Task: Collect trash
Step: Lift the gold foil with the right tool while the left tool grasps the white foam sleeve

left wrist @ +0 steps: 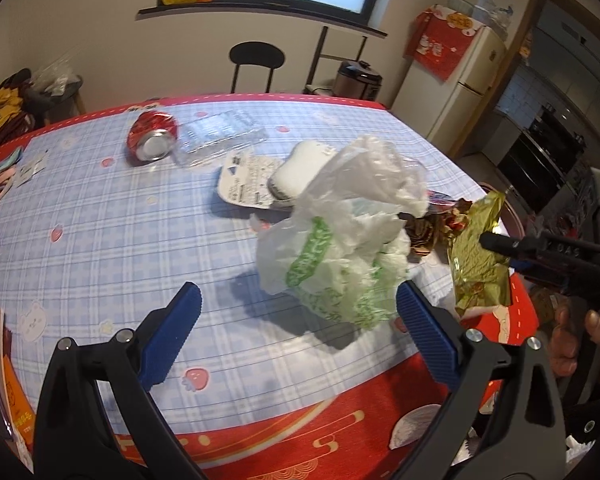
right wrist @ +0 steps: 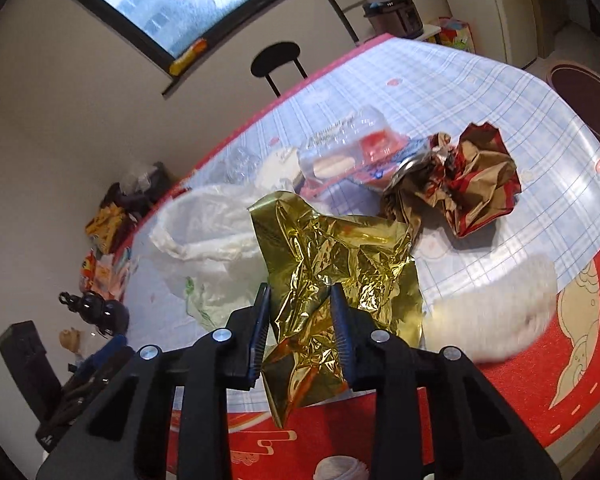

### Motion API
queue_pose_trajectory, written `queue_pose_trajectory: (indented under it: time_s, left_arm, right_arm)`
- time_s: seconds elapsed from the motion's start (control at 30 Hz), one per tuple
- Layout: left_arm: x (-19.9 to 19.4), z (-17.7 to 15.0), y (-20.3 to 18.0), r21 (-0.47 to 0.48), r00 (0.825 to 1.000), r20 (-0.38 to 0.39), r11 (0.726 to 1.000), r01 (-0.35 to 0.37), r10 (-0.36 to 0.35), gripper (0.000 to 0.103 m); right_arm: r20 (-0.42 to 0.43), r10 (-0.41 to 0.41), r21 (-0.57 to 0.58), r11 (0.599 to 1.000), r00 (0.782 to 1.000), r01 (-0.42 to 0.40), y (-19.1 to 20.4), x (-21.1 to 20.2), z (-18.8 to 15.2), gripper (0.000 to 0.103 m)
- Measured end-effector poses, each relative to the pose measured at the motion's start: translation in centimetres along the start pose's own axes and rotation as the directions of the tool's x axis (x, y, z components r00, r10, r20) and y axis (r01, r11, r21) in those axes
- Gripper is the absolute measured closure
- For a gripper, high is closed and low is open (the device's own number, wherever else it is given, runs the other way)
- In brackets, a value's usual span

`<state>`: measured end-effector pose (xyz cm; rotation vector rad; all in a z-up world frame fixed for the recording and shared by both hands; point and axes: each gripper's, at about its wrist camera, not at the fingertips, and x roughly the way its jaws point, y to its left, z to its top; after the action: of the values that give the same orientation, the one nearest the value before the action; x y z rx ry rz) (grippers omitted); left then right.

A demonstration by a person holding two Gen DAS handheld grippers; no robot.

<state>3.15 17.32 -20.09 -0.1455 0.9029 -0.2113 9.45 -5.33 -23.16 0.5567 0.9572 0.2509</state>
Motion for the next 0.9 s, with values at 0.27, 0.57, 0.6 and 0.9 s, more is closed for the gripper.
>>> queue_pose_trajectory:
  time_s: [0.27, 0.57, 0.6, 0.9]
  left_arm:
    - [-0.1, -0.3, -1.9, 0.027, 1.000, 0.000, 0.999, 0.027, -0.027, 0.007]
    - [0.1, -0.9, -2.3, 0.021, 0.999, -0.030, 0.999, 0.031, -0.030, 0.007]
    - [0.1, -0.9, -2.6, 0.026, 0.999, -0.032, 0.999, 0.033, -0.033, 0.007]
    - [1.9, -1.7, -7.6, 0.089, 0.988, -0.074, 0.986, 0.138, -0.132, 0.007]
  right_arm:
    - [0.072, 0.080, -0.014, 0.997, 0.994, -0.079, -0.9, -3.0, 0.2, 0.073]
    - [0.129, 0.127, -0.026, 0.992, 0.984, -0.124, -1.7, -5.4, 0.4, 0.073]
    - [0.132, 0.129, -0.028, 0.992, 0.983, -0.126, -1.8, -5.6, 0.4, 0.073]
    - [0.137, 0.107, -0.051, 0.994, 0.985, -0.101, -3.7, -8.1, -0.4, 0.073]
